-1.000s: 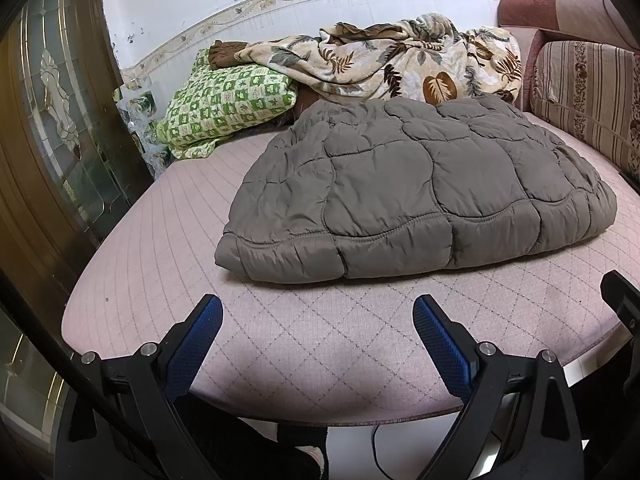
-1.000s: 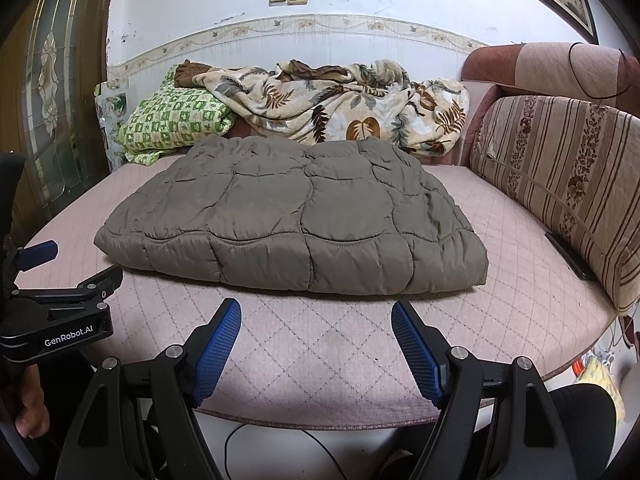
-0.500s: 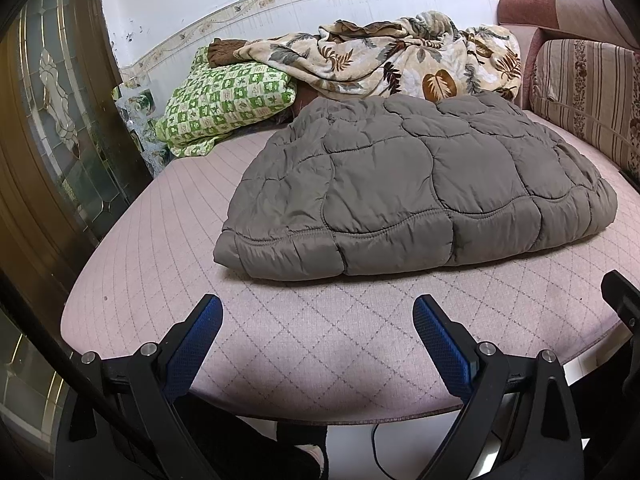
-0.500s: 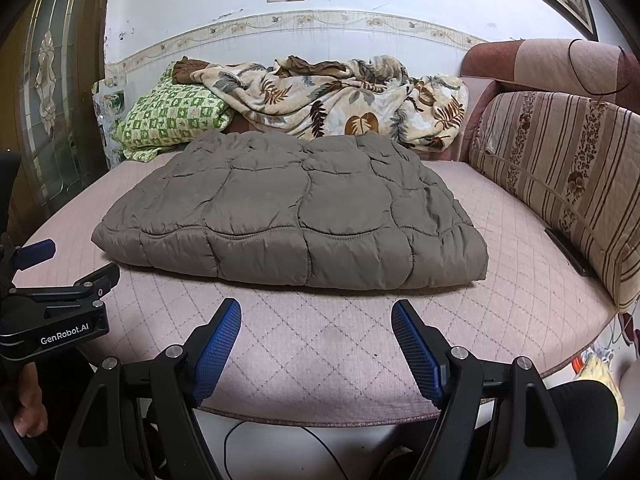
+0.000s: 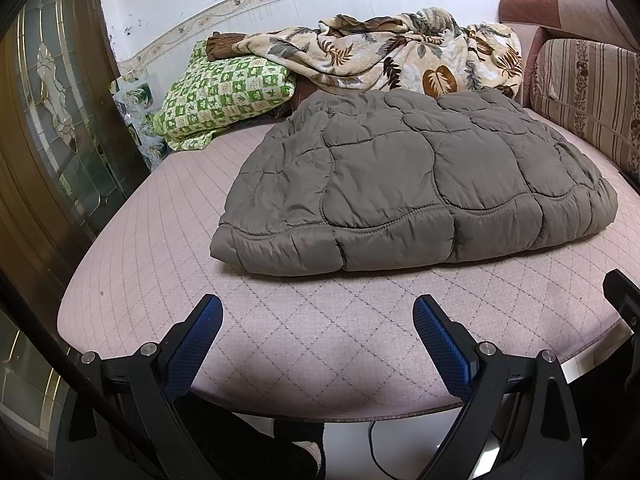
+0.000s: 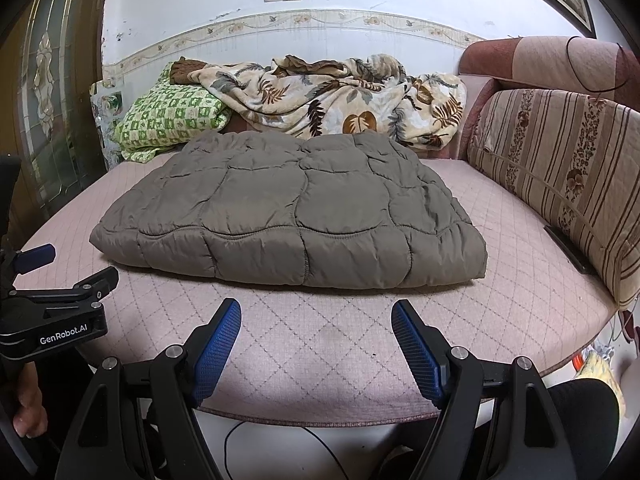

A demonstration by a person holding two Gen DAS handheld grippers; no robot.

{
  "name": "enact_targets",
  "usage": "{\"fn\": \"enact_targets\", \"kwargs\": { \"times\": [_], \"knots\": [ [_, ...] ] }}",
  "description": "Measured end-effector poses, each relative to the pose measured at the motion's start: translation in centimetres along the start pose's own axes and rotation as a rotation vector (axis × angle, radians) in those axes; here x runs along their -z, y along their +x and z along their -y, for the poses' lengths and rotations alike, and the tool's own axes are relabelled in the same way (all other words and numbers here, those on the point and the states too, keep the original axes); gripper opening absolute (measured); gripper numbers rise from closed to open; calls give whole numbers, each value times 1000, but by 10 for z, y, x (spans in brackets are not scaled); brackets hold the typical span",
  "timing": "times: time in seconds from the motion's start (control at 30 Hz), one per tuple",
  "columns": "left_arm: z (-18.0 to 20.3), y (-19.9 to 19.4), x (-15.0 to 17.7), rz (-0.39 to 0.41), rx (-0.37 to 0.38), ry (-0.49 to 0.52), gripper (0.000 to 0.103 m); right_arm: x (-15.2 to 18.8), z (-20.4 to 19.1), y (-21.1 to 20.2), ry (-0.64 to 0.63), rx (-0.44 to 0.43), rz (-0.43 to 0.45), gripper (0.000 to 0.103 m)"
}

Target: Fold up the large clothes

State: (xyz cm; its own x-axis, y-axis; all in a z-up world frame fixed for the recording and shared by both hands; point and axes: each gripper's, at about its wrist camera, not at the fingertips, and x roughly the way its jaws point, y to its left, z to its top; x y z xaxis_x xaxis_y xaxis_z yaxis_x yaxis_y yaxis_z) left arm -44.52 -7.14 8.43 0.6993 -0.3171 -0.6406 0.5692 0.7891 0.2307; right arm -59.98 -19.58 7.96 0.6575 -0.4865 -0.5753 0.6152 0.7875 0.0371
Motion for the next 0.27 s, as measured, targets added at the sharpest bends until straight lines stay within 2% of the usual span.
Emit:
{"fn": "enact_targets", "kwargs": {
  "times": [0.27],
  "knots": [
    [1,-3,-1,17,-19,0,96,0,0,0,-1,-5,-1,82]
  ]
}}
